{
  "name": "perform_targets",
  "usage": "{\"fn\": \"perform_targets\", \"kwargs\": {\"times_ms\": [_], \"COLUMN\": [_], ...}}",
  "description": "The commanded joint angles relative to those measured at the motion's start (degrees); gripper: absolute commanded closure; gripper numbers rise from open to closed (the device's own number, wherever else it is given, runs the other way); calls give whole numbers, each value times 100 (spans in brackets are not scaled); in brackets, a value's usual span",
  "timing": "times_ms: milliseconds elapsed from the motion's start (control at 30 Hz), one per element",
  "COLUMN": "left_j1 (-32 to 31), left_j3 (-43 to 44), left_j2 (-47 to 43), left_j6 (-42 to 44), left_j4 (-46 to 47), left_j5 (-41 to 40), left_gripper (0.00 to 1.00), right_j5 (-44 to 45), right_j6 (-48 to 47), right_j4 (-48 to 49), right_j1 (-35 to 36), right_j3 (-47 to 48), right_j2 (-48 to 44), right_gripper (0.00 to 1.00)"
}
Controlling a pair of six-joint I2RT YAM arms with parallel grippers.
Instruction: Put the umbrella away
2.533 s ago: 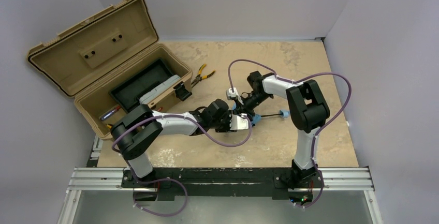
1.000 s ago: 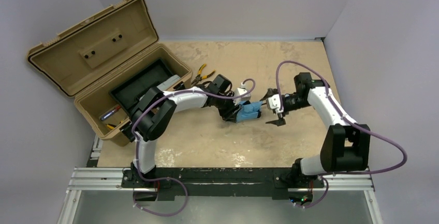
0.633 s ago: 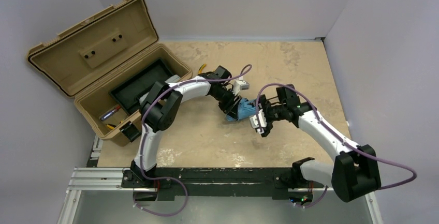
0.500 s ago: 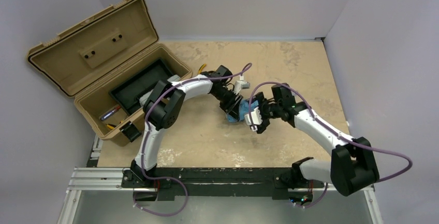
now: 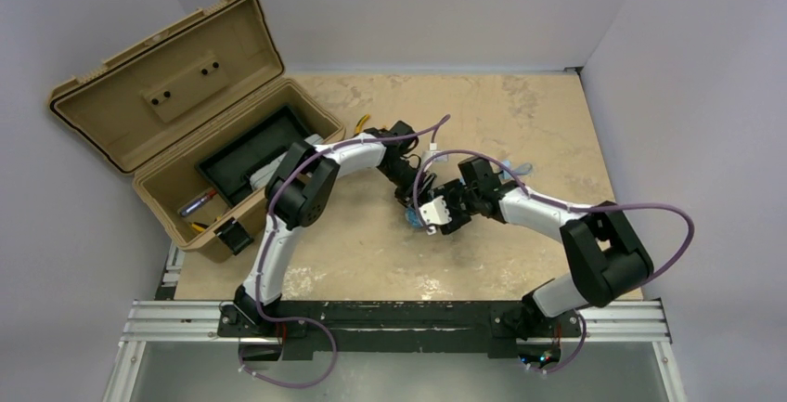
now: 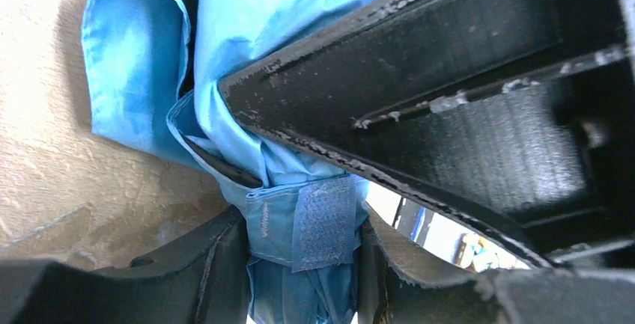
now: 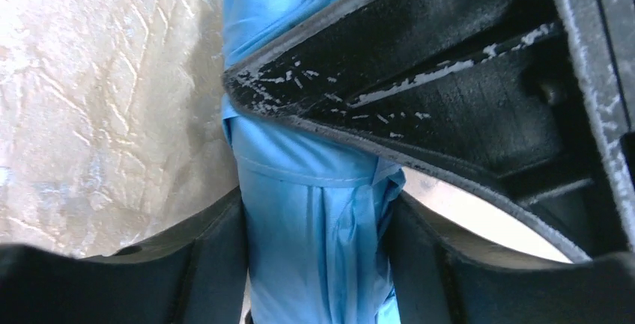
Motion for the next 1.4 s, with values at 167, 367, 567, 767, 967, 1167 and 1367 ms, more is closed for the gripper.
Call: {"fn": "perform_targets", "kwargs": {"times_ms": [167,367,567,767,967,1167,1367], "left_j1": [168,491,606,614,619,600,520], "left_j3": [-441,-1069,-1493,-2051,-2644,-3666,-4403], "left_j2": [86,-996,-2056,-2932,-3511,-4026,-4427], "left_j6": [-800,-1457,-1527,-1569,-1529,-2299,-2794], "left_j4": [82,1323,1843,2258,2490,3548,4377], "left_j5": [-891,-653,-909,-1212,-1533,-1908,-2479], "left_gripper": [80,55,49,48,48,53,55], "right_j5": [460,561,682,678,610,550,568], "right_j6": [620,745,838,854,980,1101,938], "right_j4": [-458,-504,-593,-672,-669,-734,-866], "right_j1": [240,234,235,236,235,233,233], "right_j3": [376,231,234,203,263,356,242], "right_j2": [600,482,573,558,608,691,556], "right_gripper": [94,100,100,100,100,100,100]}}
